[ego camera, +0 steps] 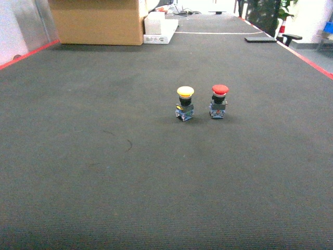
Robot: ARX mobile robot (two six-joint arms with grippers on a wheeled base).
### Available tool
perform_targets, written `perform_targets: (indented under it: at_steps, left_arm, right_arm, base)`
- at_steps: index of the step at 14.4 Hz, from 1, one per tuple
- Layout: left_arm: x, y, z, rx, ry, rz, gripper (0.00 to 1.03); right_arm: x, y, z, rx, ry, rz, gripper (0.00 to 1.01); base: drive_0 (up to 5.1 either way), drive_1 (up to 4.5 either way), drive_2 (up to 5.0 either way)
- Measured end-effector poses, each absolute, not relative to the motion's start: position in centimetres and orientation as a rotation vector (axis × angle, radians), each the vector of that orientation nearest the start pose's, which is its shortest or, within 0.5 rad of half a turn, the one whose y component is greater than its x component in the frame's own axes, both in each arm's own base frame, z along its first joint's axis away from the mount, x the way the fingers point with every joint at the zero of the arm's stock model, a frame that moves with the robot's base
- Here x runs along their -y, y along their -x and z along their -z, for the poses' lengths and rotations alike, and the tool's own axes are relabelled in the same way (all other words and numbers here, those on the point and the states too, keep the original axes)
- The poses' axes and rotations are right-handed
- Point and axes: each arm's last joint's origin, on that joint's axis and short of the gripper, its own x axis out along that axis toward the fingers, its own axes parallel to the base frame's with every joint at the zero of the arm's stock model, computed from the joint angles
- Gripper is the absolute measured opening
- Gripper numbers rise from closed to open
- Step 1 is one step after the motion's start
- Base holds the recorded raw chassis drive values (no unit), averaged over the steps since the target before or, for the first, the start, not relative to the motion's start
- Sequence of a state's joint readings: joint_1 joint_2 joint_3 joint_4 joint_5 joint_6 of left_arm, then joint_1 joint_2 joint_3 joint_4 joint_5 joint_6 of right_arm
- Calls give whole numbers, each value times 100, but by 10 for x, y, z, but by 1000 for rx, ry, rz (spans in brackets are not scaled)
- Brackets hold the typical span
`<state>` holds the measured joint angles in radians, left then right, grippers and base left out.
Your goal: Pick blue part to blue bin on bottom shelf
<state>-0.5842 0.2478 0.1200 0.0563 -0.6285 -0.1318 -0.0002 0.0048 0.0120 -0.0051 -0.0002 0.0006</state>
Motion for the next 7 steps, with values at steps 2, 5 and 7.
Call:
perform_targets:
  at_steps: [2,5,7]
  left_arm:
    - [44,-98,-190,-56,91,-48,44]
    - [44,-98,-190,-59,89,-49,44]
    - [44,-98,-190,-58,89,-49,44]
  right_arm:
    - [0,-97,-167,2,-1,0,98]
    - [0,-97,-167,0,-1,0,98]
    - [0,-97,-167,2,-1,0,98]
  base:
    - [0,0,0]
    - [0,0,0]
    - [4,-397,406]
